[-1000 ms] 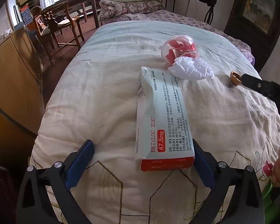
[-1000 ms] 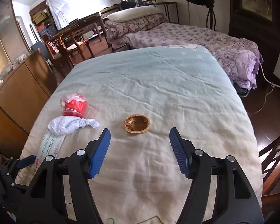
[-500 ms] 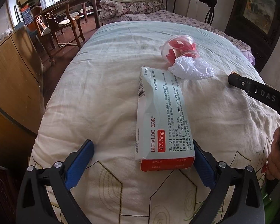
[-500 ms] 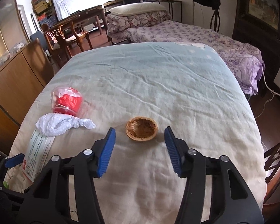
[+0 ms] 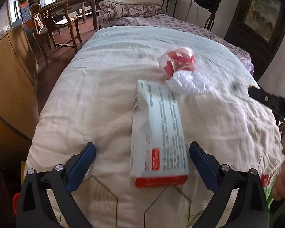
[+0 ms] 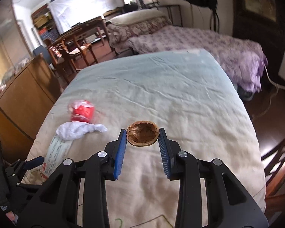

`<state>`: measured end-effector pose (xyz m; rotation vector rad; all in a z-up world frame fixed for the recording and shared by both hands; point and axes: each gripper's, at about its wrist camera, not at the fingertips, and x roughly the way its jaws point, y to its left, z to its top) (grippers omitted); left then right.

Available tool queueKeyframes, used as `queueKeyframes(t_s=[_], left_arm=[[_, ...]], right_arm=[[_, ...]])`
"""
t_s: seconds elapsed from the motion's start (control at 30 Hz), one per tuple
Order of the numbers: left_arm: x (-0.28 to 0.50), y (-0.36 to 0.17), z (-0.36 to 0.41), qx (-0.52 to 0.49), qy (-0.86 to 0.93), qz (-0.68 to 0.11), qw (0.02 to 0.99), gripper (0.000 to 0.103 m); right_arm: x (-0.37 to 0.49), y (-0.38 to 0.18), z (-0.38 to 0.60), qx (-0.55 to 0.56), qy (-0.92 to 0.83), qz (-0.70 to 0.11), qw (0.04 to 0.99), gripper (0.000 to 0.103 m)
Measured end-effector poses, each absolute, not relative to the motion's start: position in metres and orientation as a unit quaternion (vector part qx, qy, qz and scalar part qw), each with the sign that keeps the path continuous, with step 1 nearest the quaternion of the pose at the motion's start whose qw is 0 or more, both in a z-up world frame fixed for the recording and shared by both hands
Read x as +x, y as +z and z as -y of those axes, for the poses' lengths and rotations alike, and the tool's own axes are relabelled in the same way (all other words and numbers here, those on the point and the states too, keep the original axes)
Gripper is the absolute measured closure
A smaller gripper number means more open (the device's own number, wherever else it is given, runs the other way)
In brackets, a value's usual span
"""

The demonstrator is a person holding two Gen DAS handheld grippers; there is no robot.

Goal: Collect trash
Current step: 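Grasp the white Betaloc medicine box with the left tool while the right tool grasps the walnut shell, then lift the medicine box with the left tool while the right tool lifts the walnut shell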

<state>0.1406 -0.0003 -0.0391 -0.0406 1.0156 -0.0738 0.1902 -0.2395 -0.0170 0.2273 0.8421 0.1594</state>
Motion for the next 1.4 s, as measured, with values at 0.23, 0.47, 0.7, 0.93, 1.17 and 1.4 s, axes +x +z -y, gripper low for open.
queueKeyframes(t_s=[0.23, 0.47, 0.7, 0.93, 1.17, 1.4], left_arm=[[0.143, -0.036, 0.006, 0.000, -0.043, -0.477, 0.878, 0.037], [0.120, -0.015, 0.012, 0.007, -0.076, -0.427, 0.901, 0.058], [0.115, -0.006, 0.017, 0.021, -0.073, -0.405, 0.911, 0.058], [0.116, -0.007, 0.006, -0.004, -0.072, -0.413, 0.908, 0.058], [0.109, 0.004, 0.001, -0.024, -0.083, -0.395, 0.915, 0.058], [0.094, 0.012, 0.005, -0.019, -0.090, -0.379, 0.921, 0.058]], right_arm=[[0.193, -0.028, 0.239, 0.125, 0.084, -0.427, 0.891, 0.068], [0.191, -0.031, 0.237, 0.124, 0.085, -0.434, 0.888, 0.068], [0.191, -0.031, 0.234, 0.116, 0.087, -0.435, 0.889, 0.068], [0.186, -0.026, 0.233, 0.120, 0.090, -0.422, 0.894, 0.068], [0.169, -0.011, 0.235, 0.130, 0.103, -0.396, 0.903, 0.068], [0.147, -0.004, 0.224, 0.110, 0.105, -0.379, 0.913, 0.068]])
